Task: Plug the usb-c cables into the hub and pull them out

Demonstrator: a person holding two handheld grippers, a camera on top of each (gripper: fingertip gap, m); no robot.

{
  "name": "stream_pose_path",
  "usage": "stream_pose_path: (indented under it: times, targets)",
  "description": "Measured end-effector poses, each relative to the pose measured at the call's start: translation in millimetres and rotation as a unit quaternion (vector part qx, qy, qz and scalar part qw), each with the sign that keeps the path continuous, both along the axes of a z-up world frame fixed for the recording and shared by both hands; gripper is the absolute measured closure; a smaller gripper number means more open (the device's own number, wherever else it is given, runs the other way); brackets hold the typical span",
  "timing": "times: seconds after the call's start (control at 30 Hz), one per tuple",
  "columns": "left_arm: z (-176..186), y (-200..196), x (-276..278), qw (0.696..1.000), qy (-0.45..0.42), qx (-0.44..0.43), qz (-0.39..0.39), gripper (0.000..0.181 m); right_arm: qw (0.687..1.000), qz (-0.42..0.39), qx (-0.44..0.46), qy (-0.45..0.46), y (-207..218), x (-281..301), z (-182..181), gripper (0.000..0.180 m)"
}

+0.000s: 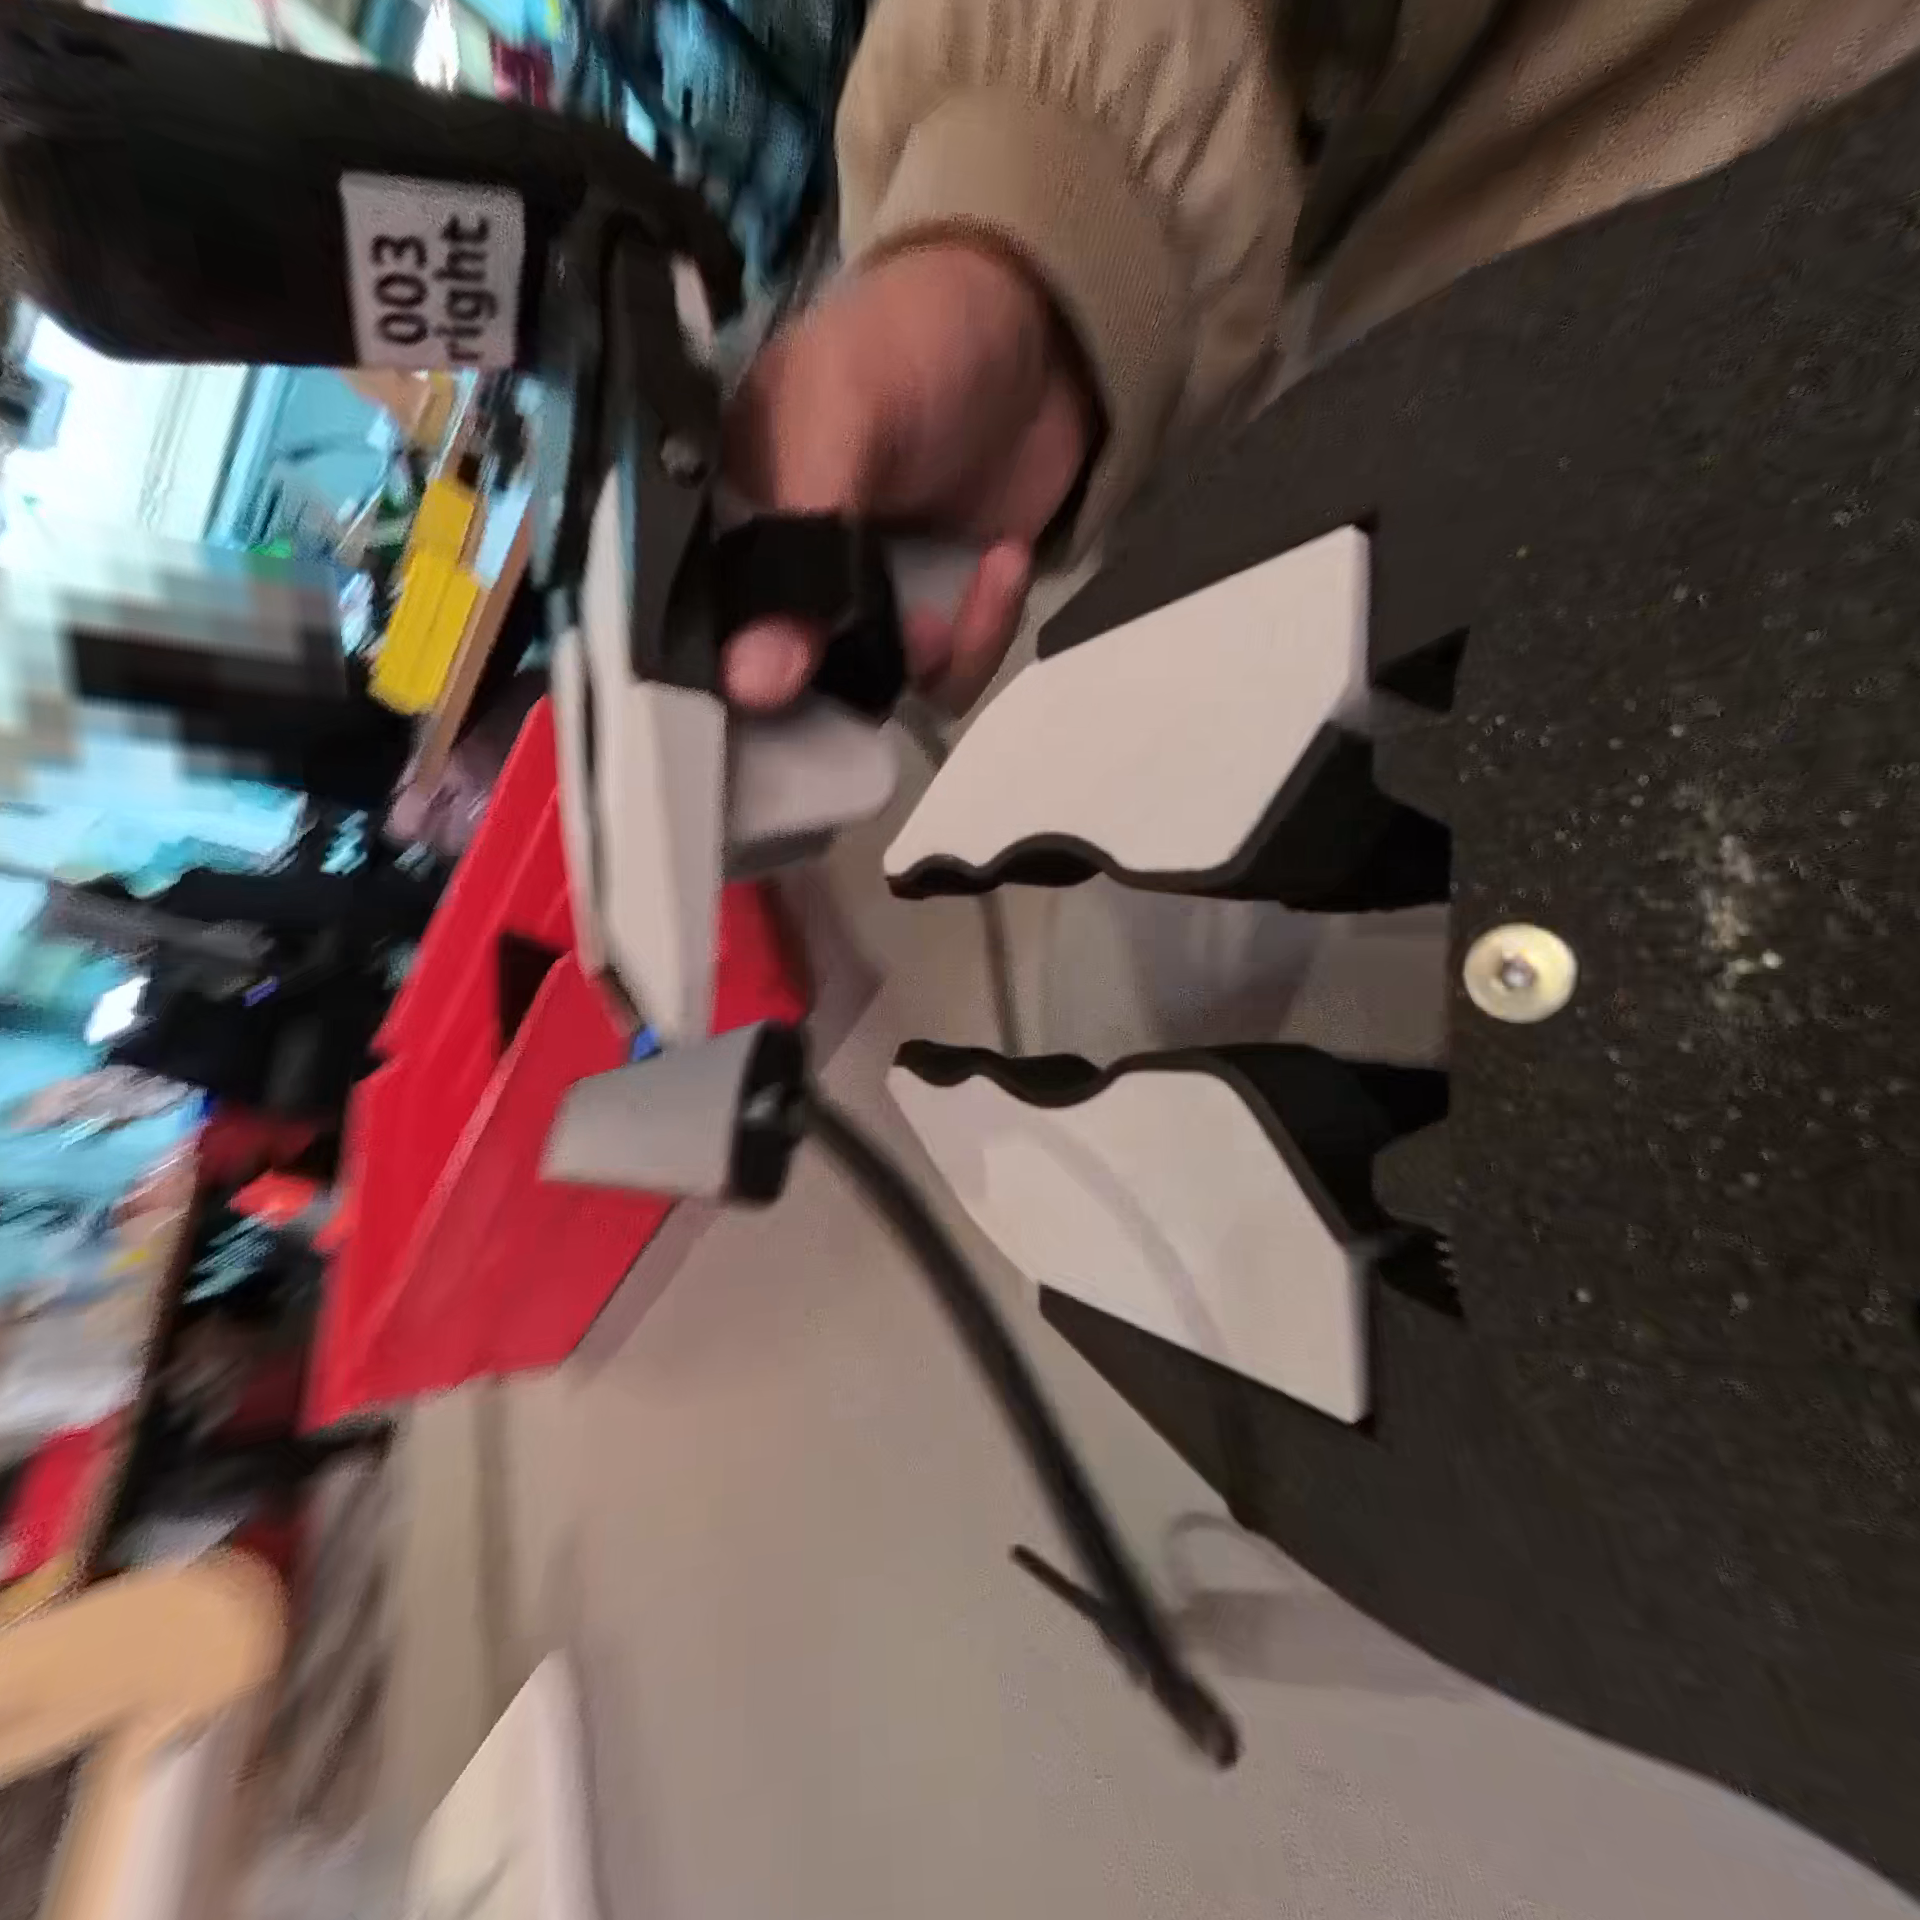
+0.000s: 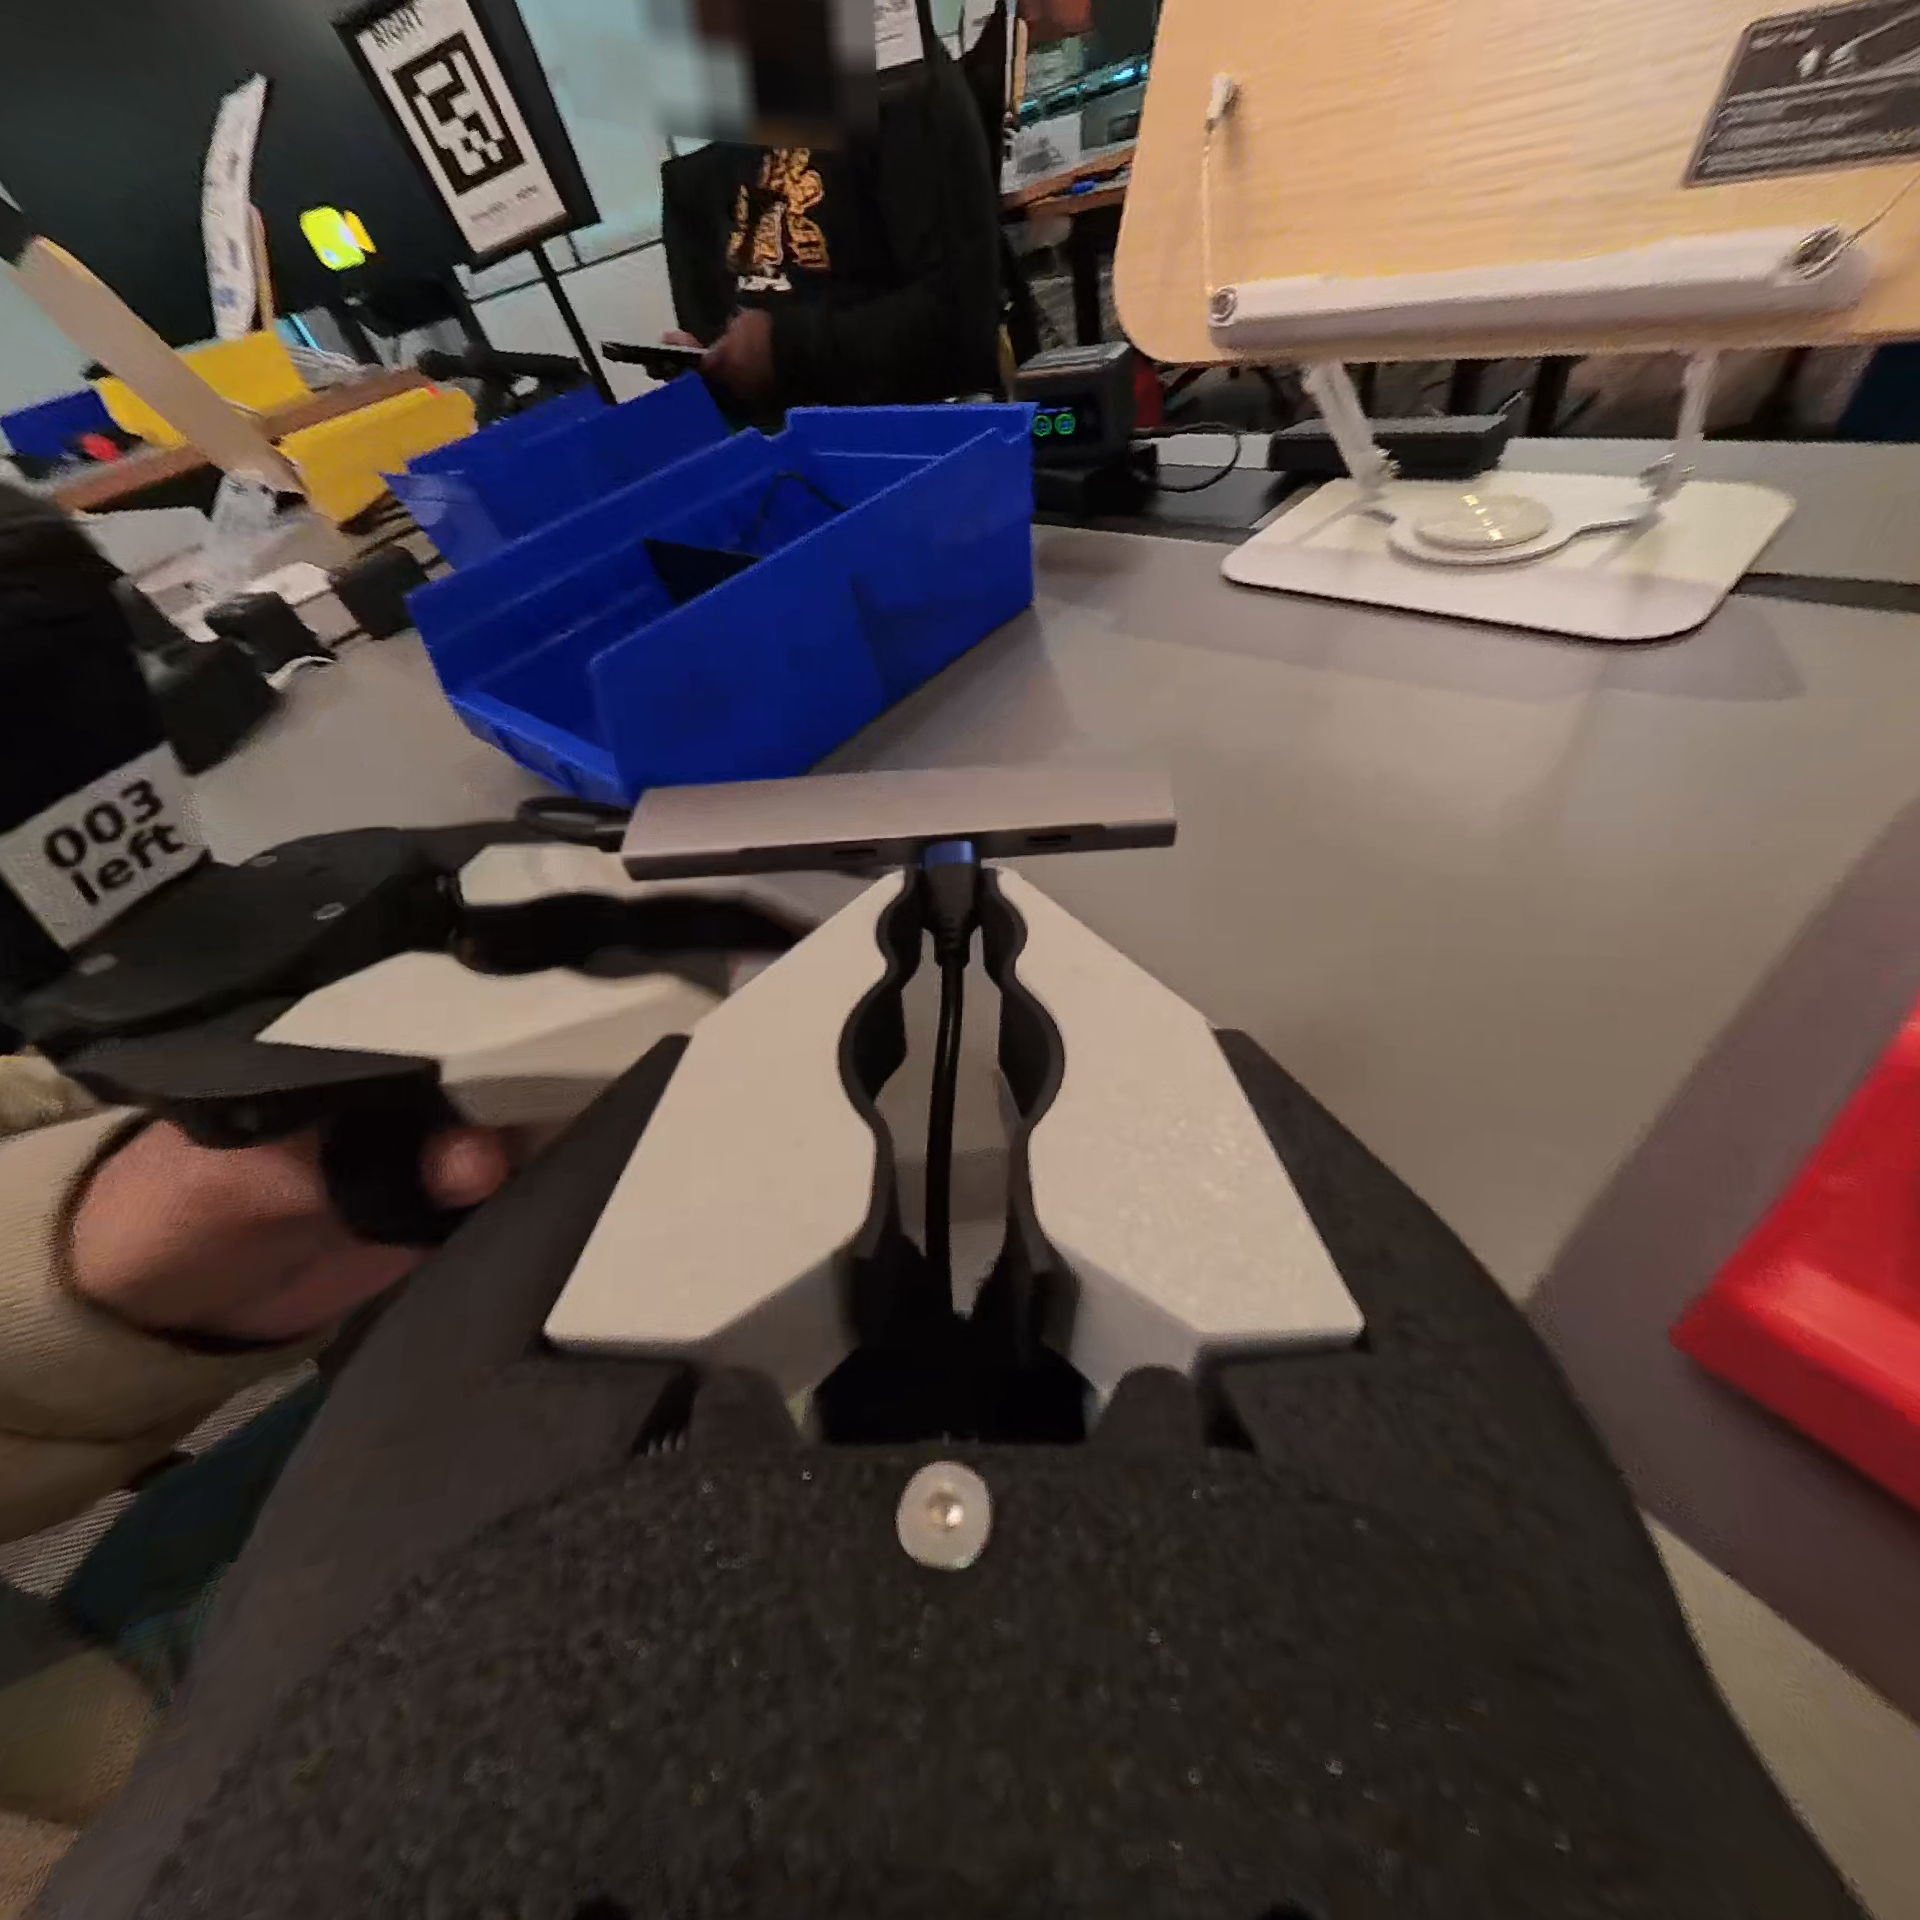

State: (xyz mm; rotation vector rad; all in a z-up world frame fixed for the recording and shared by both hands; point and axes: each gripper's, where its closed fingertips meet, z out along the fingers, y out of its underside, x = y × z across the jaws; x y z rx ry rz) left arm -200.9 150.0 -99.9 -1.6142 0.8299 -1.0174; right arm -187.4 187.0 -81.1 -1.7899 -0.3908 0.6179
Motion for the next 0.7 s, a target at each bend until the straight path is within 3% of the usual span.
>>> stream_pose_path:
  times: [0.07, 0.13, 0.2, 0.3, 0.43, 0.47, 0.57, 0.7]
  targets:
    - [-11.9, -24.9, 10.4, 0.992, 0.006, -0.1, -0.071, 0.153, 0.999, -0.022, 0.006, -0.026, 3.3, 10.6, -0.9, 0.169]
    - [-4.9, -46.4, 15.4, 0.983, -0.008, -0.135, -0.122, 0.152, 0.998, -0.03, 0.013, -0.056, 5.3, 17.2, -4.3, 0.169]
    - [12.6, -48.3, 13.1, 0.991, -0.006, -0.086, -0.105, 0.148, 0.996, -0.036, 0.01, -0.082, 6.6, 21.2, -11.1, 0.169]
    - [37.8, -14.8, -12.0, 0.998, 0.047, 0.029, 0.025, 0.138, 0.994, -0.034, 0.007, -0.105, 5.2, 19.2, -17.9, 0.169]
    - [43.6, 34.1, -54.7, 0.964, 0.165, 0.148, 0.147, 0.126, 0.994, -0.023, 0.012, -0.105, -0.2, 6.8, -17.9, 0.169]
    - [37.6, 39.1, -55.7, 0.956, 0.184, 0.17, 0.15, 0.121, 0.995, -0.019, 0.011, -0.1, -1.9, 2.7, -18.4, 0.169]
    - [15.7, 30.8, -48.8, 0.963, 0.193, 0.156, 0.109, 0.136, 0.995, -0.008, 0.014, -0.098, -6.6, -8.2, -17.7, 0.169]
    - [13.1, 20.3, -37.4, 0.976, 0.159, 0.13, 0.07, 0.126, 0.993, -0.007, 0.027, -0.115, -10.2, -14.8, -17.2, 0.169]
